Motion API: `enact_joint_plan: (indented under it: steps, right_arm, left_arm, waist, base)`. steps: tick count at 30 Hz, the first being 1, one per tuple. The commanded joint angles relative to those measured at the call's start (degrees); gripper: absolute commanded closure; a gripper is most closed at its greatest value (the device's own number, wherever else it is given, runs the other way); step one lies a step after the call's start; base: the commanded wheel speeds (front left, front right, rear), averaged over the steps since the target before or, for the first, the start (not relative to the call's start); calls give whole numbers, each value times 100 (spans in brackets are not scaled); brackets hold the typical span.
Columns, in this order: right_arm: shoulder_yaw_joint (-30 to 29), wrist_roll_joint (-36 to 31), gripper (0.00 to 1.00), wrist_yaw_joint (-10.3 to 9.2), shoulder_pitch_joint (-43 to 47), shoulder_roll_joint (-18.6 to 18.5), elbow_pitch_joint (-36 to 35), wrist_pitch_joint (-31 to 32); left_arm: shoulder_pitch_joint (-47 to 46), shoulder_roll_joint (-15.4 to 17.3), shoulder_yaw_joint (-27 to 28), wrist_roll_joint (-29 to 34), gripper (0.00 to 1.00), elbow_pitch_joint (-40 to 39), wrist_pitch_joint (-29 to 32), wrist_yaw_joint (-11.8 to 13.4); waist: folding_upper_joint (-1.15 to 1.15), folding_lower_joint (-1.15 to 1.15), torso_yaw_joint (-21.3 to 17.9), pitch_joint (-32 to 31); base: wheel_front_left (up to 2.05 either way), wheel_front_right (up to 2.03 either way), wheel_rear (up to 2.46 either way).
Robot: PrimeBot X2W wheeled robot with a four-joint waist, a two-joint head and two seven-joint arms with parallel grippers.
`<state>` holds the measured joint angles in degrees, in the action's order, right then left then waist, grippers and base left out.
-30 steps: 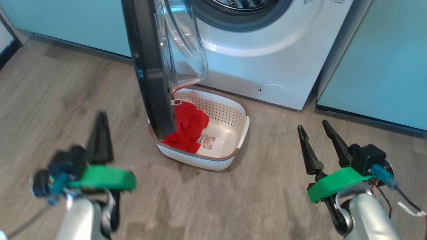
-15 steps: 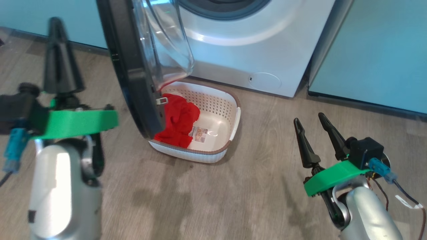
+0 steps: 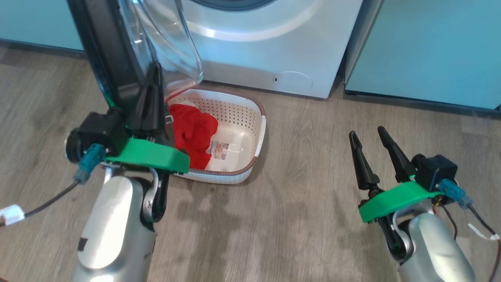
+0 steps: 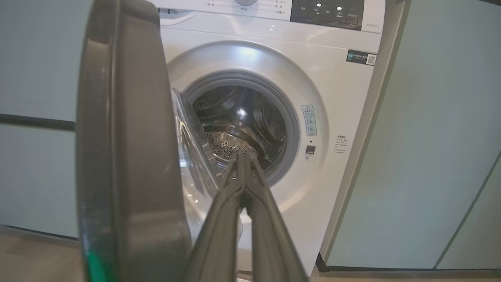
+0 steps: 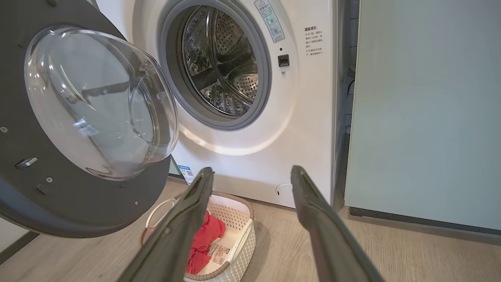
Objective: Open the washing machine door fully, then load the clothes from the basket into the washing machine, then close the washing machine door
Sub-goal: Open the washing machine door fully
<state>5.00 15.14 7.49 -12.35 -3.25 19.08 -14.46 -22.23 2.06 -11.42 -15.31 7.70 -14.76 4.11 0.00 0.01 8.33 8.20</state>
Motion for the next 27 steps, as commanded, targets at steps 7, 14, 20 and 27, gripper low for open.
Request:
enact_joint_plan:
  steps: [7, 14, 20, 27]
  right_arm:
    - [178, -108, 0, 0, -232, 37, -99, -53]
    - [157, 2, 0, 0, -250, 37, -71, -53]
    - [203, -35, 0, 0, -244, 37, -14, -53]
    - [284, -52, 0, 0, -251, 37, 9, -53]
  left_arm:
    - [-146, 82, 149, -196, 100, 586, -24, -80]
    - [-174, 82, 328, -236, 100, 818, -24, -133]
    - [-102, 82, 481, -291, 100, 897, -24, -137]
    - [-59, 82, 820, -373, 100, 886, -24, -172]
  waist:
    - [0, -1, -81, 73]
    - [0, -1, -21, 62]
    - [0, -1, 182, 28]
    - [0, -1, 510, 81]
  base:
    - [0, 0, 0]
    - [0, 0, 0]
    - [0, 0, 0]
    - [0, 0, 0]
